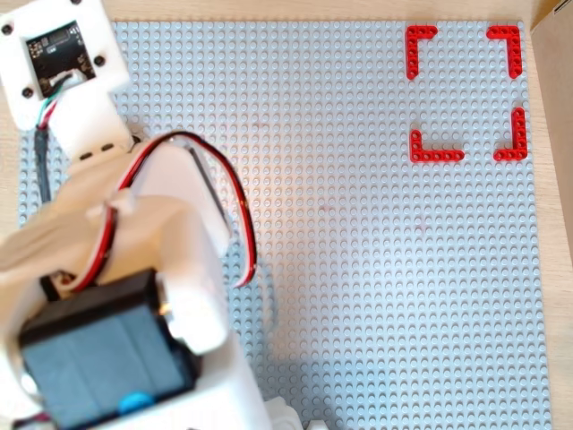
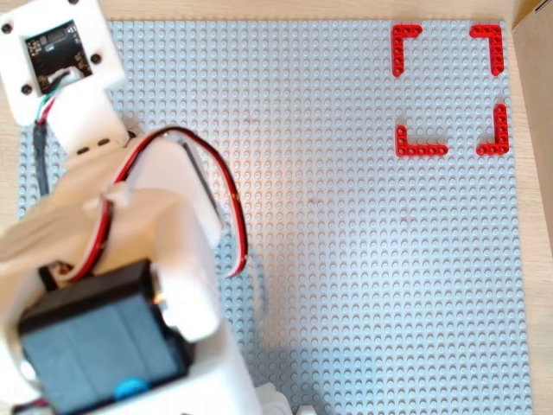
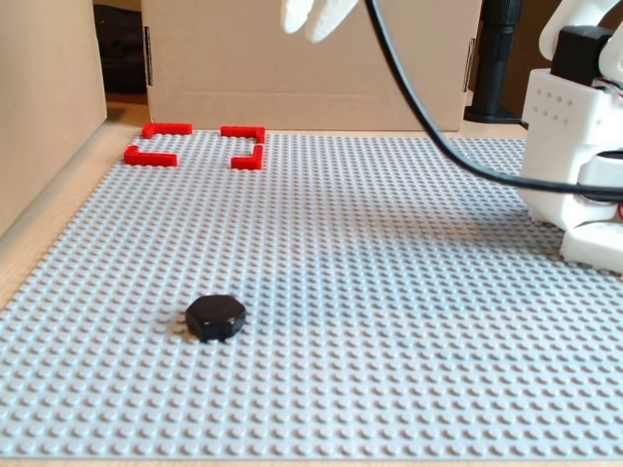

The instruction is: Grab the Lego and store it in red box

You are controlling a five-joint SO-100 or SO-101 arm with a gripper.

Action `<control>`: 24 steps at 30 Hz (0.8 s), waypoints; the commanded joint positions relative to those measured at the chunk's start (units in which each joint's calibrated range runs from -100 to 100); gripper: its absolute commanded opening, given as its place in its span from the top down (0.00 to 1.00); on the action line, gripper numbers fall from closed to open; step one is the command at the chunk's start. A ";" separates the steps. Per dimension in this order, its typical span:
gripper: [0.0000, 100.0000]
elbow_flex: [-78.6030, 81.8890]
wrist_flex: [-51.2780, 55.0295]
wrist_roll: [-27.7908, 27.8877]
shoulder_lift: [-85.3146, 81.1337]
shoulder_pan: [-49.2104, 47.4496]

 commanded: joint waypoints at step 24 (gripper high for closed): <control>0.83 -0.51 -17.96 0.51 22.31 -3.21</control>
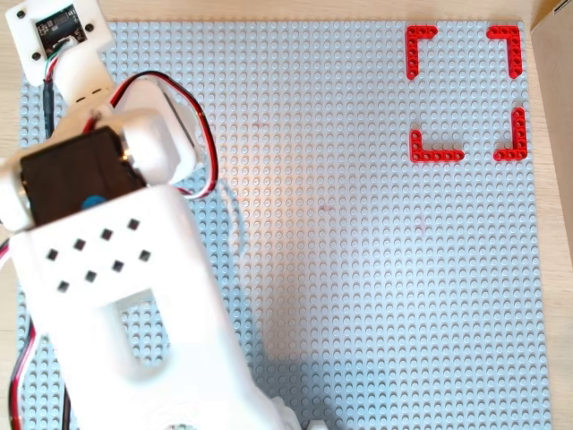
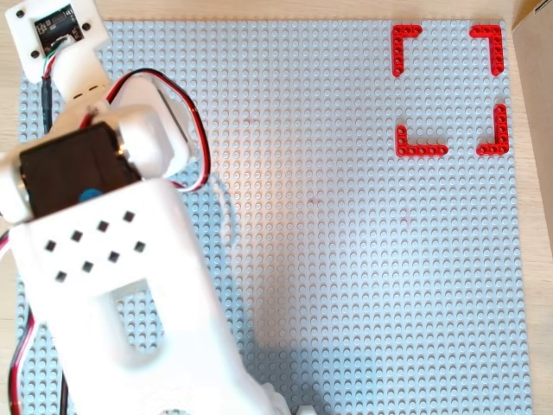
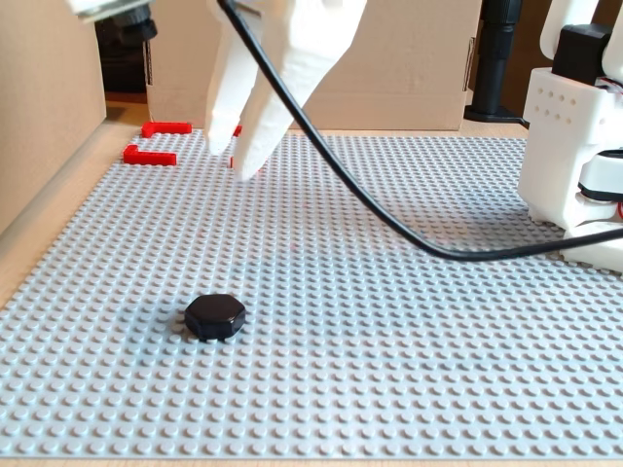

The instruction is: Grab the Lego and store it in red box

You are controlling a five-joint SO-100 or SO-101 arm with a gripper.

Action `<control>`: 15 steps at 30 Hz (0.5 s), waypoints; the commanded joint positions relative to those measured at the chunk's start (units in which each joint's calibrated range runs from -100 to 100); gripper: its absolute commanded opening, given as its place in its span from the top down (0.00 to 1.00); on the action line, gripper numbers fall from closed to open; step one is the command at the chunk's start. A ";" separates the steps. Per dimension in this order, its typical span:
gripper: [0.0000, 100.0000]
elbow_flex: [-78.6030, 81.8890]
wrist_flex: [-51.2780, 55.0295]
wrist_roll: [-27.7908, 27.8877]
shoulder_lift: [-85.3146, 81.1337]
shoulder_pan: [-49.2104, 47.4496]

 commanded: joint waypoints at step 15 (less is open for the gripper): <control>0.83 -0.96 -9.80 -1.24 9.22 -3.41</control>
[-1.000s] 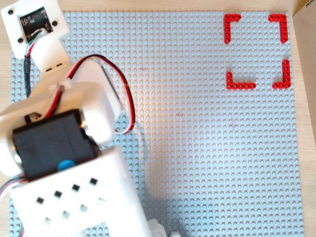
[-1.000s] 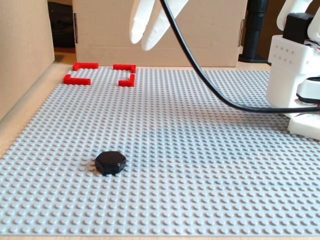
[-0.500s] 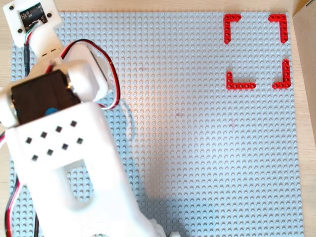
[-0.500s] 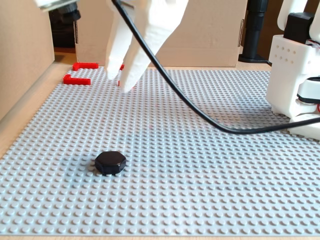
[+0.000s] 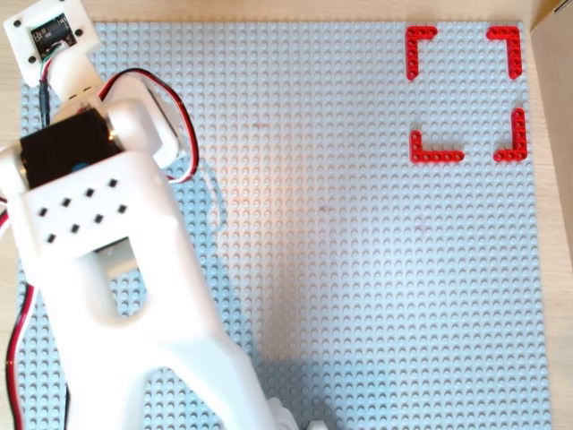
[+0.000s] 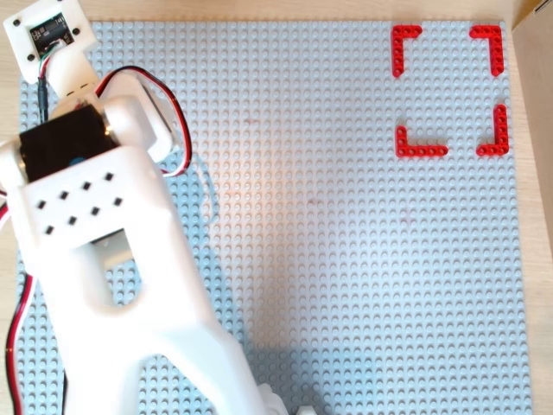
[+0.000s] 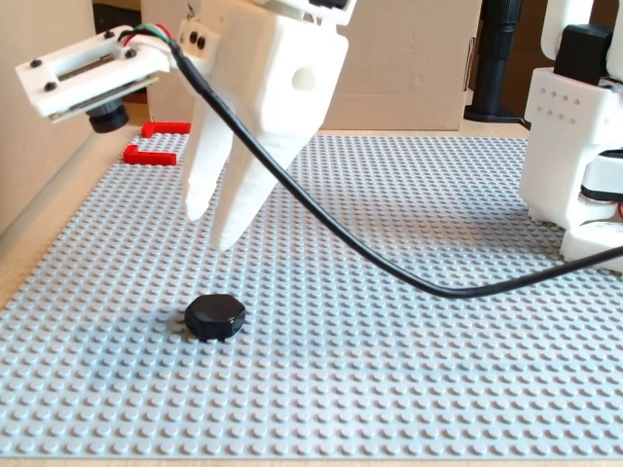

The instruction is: Grab the Lego and store it in red box

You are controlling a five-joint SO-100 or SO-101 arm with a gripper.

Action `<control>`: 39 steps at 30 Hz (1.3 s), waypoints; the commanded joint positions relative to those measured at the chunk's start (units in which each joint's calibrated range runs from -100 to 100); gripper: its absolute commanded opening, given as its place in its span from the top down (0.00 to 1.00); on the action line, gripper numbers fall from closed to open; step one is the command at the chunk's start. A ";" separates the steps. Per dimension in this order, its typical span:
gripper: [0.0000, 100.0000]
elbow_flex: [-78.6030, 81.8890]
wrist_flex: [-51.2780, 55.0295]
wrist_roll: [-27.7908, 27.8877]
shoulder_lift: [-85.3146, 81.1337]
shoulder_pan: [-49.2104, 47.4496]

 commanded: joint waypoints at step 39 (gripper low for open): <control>0.78 -3.05 -3.87 0.04 8.48 -4.80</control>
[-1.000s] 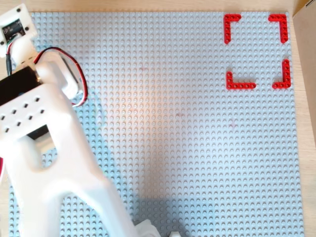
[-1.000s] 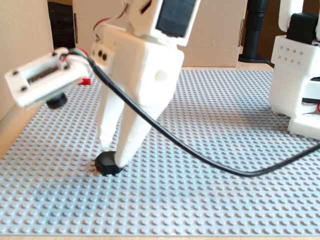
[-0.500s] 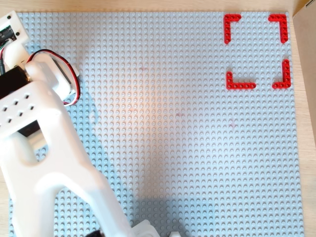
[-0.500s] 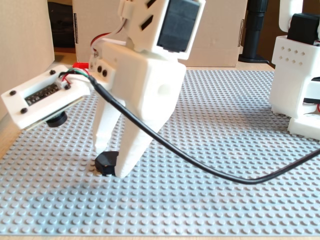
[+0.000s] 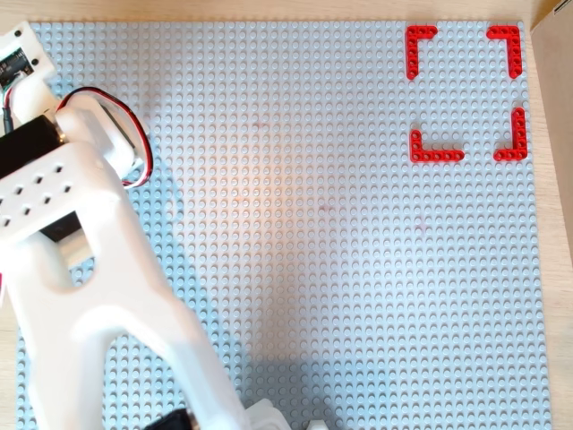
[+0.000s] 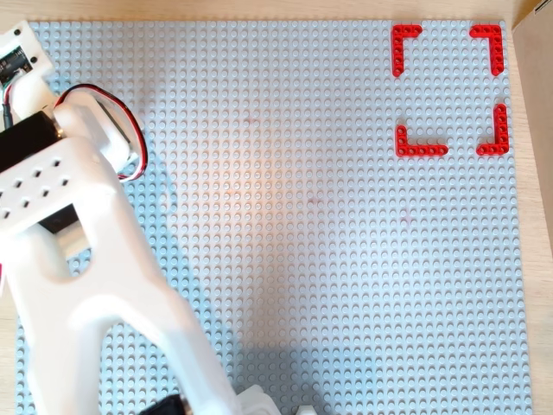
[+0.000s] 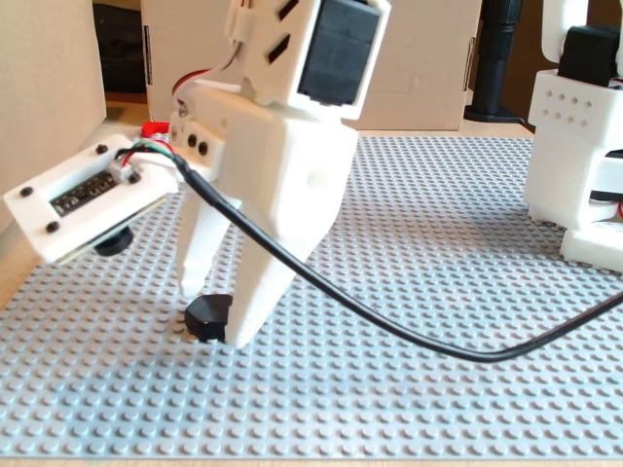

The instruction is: Grab the Lego and store it in red box

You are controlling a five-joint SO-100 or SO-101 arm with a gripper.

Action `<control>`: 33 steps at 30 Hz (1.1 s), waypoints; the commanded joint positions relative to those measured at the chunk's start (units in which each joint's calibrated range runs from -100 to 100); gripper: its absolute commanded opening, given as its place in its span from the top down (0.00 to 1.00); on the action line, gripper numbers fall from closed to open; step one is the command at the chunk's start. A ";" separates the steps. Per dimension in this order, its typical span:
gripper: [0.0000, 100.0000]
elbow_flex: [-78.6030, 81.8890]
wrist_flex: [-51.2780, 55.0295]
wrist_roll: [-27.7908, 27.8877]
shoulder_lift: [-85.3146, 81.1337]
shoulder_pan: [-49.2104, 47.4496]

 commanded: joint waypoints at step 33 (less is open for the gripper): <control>0.83 -0.74 -0.51 0.13 -0.39 0.81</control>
